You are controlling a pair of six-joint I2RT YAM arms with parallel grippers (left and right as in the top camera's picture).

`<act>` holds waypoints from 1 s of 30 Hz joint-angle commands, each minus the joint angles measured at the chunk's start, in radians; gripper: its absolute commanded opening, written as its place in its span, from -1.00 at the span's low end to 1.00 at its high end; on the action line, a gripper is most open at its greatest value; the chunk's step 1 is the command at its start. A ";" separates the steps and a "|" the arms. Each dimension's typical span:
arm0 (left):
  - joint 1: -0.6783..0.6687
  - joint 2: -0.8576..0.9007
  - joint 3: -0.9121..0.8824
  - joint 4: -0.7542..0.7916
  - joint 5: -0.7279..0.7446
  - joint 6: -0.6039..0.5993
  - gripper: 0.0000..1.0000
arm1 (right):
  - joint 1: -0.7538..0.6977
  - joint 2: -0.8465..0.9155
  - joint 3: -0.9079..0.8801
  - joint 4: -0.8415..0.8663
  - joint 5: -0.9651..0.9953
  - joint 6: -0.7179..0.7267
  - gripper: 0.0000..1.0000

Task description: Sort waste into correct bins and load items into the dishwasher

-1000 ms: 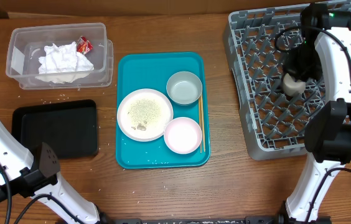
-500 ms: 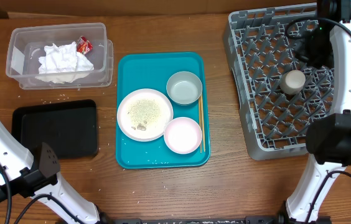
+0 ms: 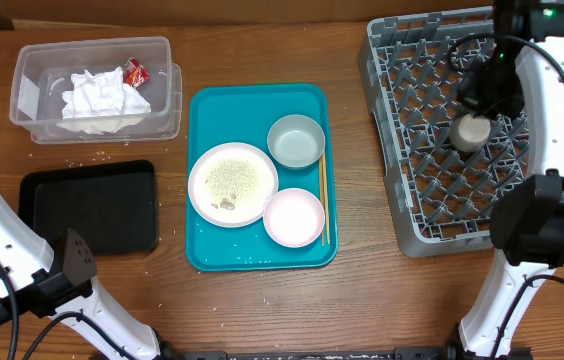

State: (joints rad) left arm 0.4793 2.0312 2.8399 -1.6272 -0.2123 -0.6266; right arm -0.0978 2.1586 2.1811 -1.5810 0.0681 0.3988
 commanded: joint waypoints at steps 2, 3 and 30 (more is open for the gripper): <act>-0.002 0.009 0.002 0.002 0.000 -0.009 1.00 | -0.003 -0.002 -0.060 0.060 0.025 0.025 -0.93; -0.002 0.009 0.002 0.002 0.000 -0.009 1.00 | -0.003 -0.002 -0.069 0.075 0.032 0.025 -0.93; -0.002 0.009 0.002 0.002 0.000 -0.009 1.00 | -0.011 0.074 -0.077 0.189 0.227 0.044 -0.93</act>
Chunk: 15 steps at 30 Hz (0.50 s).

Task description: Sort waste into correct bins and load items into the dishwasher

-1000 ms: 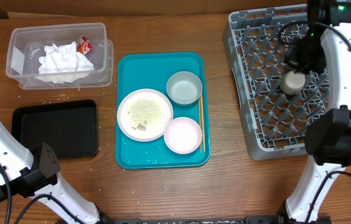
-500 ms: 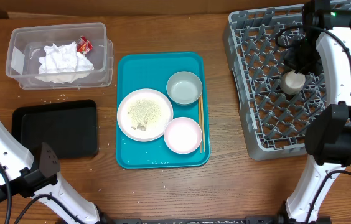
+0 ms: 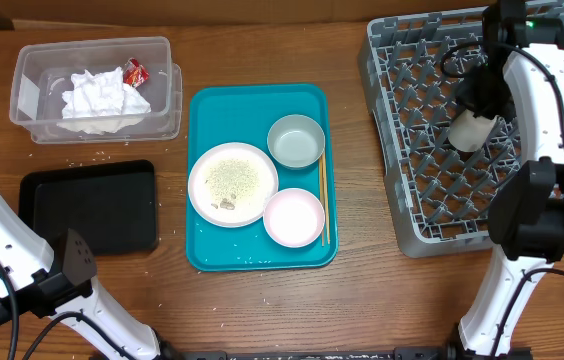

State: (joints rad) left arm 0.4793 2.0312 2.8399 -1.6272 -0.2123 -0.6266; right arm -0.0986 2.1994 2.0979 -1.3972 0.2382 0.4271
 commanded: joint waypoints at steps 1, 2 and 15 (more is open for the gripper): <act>-0.002 0.009 0.002 0.002 0.000 -0.009 1.00 | -0.011 0.034 0.019 0.003 0.058 0.016 -0.93; -0.002 0.009 0.002 0.002 0.000 -0.009 1.00 | -0.013 0.034 0.032 0.002 0.057 0.016 -0.93; -0.002 0.009 0.002 0.002 0.000 -0.009 1.00 | 0.012 -0.020 0.386 -0.170 -0.602 -0.122 -0.59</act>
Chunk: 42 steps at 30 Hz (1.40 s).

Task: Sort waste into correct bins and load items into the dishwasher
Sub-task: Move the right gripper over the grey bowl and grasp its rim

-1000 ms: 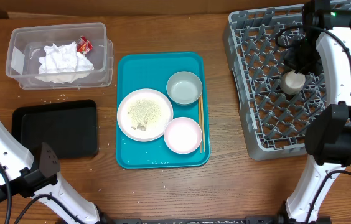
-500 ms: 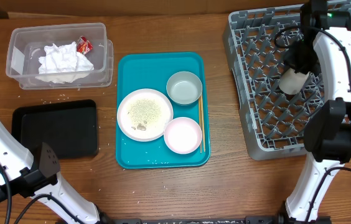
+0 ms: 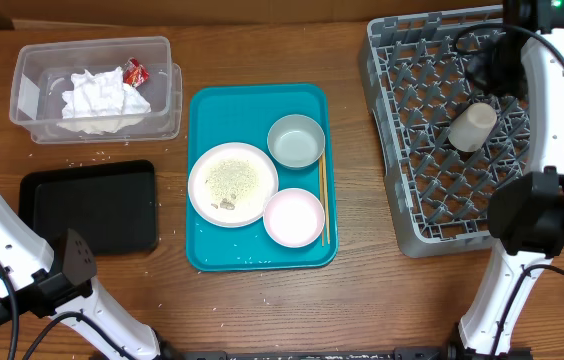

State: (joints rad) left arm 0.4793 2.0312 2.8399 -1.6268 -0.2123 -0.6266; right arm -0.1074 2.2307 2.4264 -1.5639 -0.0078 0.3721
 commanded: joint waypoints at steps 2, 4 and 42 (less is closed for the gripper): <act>-0.002 0.009 0.002 0.001 0.000 -0.009 1.00 | 0.042 -0.056 0.062 0.017 -0.570 -0.066 0.15; -0.002 0.009 0.002 0.001 0.000 -0.009 1.00 | 0.076 -0.053 0.053 0.045 -0.652 -0.066 0.30; -0.008 0.009 0.002 0.001 0.000 -0.009 1.00 | 0.756 0.307 -0.037 0.319 0.037 0.209 0.28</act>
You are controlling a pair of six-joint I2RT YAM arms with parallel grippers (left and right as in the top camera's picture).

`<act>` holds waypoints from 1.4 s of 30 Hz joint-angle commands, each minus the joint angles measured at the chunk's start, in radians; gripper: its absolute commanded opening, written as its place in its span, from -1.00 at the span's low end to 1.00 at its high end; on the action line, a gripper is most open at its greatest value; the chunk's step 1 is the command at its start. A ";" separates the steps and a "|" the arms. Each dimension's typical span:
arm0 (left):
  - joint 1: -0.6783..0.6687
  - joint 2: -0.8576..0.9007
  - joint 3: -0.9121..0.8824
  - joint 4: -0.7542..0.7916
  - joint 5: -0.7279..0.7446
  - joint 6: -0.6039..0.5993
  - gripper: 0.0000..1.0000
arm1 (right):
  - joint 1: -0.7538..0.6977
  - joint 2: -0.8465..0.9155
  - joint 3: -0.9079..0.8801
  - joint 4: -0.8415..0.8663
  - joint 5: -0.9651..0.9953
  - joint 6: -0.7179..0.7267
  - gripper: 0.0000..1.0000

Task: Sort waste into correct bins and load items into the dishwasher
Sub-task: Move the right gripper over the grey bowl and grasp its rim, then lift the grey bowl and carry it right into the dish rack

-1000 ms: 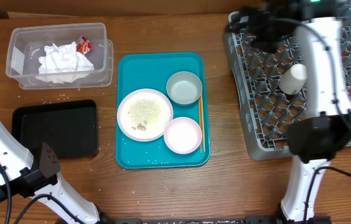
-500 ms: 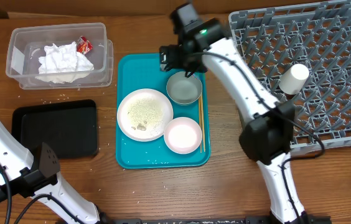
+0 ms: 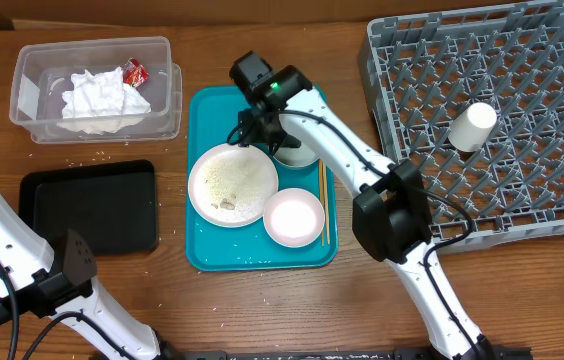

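My right gripper (image 3: 252,133) reaches across the teal tray (image 3: 210,112) and hovers low over the far rim of the white plate (image 3: 227,185), which carries food scraps. Its fingers look open and empty. Right beside it is the grey bowl (image 3: 290,155), partly covered by the arm. A pink bowl (image 3: 293,216) and chopsticks (image 3: 323,205) lie on the tray's near right. A beige cup (image 3: 470,127) lies on its side in the grey dishwasher rack (image 3: 522,60). My left gripper is out of view; only its arm shows at the left edge.
A clear bin (image 3: 167,100) at the back left holds crumpled white tissue (image 3: 97,95) and a red wrapper (image 3: 136,70). A black tray (image 3: 87,208) lies in front of it. Crumbs dot the wooden table near both.
My right arm has left the rack and now stretches left over the teal tray, gripper at the plate's far rim. The cup stays lying in the rack.
My right gripper was at the cup over the rack's middle. Then the cup lay tilted in the rack with the gripper still close. Then the gripper stood off at the rack's back, the cup alone. Now it is over the tray by the plate.
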State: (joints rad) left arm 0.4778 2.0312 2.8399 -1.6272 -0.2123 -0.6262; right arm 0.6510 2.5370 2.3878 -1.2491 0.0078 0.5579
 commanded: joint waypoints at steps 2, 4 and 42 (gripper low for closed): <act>-0.007 0.009 0.002 0.002 0.000 -0.009 1.00 | -0.002 0.001 0.001 0.006 0.021 0.023 0.03; -0.007 0.009 0.002 0.002 0.000 -0.009 1.00 | -0.004 0.001 0.001 0.003 0.021 0.023 -0.20; -0.007 0.009 0.002 0.002 0.000 -0.009 1.00 | -0.768 -0.347 0.601 -0.446 -0.536 -0.144 -0.93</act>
State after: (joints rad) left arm 0.4778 2.0312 2.8399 -1.6268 -0.2123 -0.6262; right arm -0.0586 2.2585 2.9891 -1.6920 -0.3519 0.4805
